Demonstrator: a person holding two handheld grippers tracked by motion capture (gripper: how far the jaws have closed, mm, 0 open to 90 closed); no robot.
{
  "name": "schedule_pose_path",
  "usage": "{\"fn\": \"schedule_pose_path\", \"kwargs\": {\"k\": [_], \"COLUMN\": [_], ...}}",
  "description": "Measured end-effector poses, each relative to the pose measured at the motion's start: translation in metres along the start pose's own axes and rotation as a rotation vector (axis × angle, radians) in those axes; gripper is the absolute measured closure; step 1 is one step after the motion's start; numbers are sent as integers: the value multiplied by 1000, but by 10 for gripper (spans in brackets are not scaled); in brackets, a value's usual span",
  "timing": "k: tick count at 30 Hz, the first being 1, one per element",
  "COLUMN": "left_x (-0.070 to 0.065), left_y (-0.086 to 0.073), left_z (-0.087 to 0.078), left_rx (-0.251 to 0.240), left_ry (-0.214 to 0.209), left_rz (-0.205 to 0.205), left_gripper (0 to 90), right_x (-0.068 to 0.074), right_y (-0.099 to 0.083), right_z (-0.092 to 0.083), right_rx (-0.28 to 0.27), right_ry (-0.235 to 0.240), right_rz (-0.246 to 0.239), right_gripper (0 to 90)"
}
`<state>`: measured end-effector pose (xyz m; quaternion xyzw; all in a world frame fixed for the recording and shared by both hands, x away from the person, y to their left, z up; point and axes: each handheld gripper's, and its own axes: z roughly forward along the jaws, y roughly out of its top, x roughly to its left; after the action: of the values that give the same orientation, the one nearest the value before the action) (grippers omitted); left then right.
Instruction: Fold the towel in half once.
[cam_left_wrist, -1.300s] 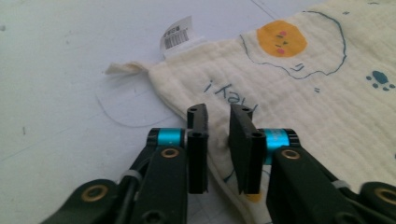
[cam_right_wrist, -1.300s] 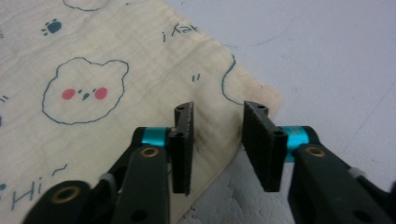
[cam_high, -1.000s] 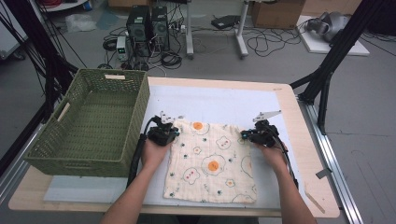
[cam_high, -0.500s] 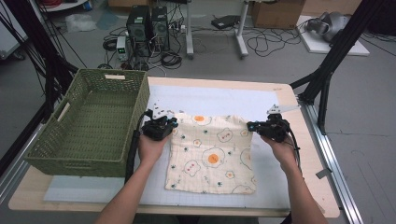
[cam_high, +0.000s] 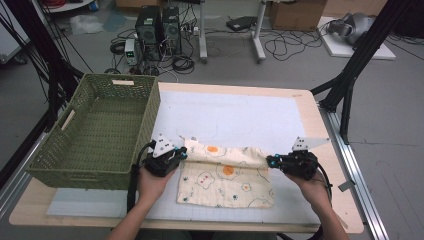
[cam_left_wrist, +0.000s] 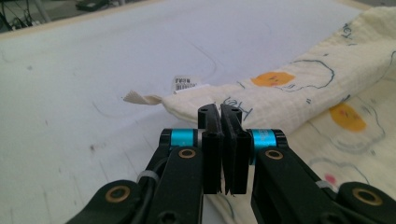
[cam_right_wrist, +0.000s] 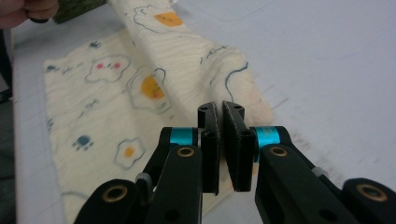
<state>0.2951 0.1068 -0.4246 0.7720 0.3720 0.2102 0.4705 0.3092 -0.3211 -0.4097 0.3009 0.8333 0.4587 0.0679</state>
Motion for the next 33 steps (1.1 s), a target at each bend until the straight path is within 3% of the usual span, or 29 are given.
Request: {"fn": "schedule_pose_path", "kwargs": {"k": [5,8,11,16,19,23,28,33], "left_x": [-5,-6,-5,-1,3,6,6,6], "left_y": [-16,-20,-14,4,10,13,7,4], "left_z": [-7,-11,-17,-19,-9,11,32,40], "left_rx": [86,103,87,54,57,90,175,217], "left_ry": [-61,-86,-94,-82,-64,-51,-55,-100], "left_rz": [5,-12,-14,-5,-12,-22,-8,-15], "left_gripper": [826,727,653,606,605,603,593,785], "right_x": [13,16,15,11,7,3,-1,0], "right_y": [-23,-31,-29,-13,-4,1,-1,-6], "right_z": [7,10,4,-7,-3,13,31,41], "right_rx": [71,104,77,13,2,29,75,124], "right_ry": [32,32,19,10,-3,9,43,92], "right_rz": [2,1,-1,11,7,12,19,17], "right_gripper": [822,736,635,578,578,564,569,743]}}
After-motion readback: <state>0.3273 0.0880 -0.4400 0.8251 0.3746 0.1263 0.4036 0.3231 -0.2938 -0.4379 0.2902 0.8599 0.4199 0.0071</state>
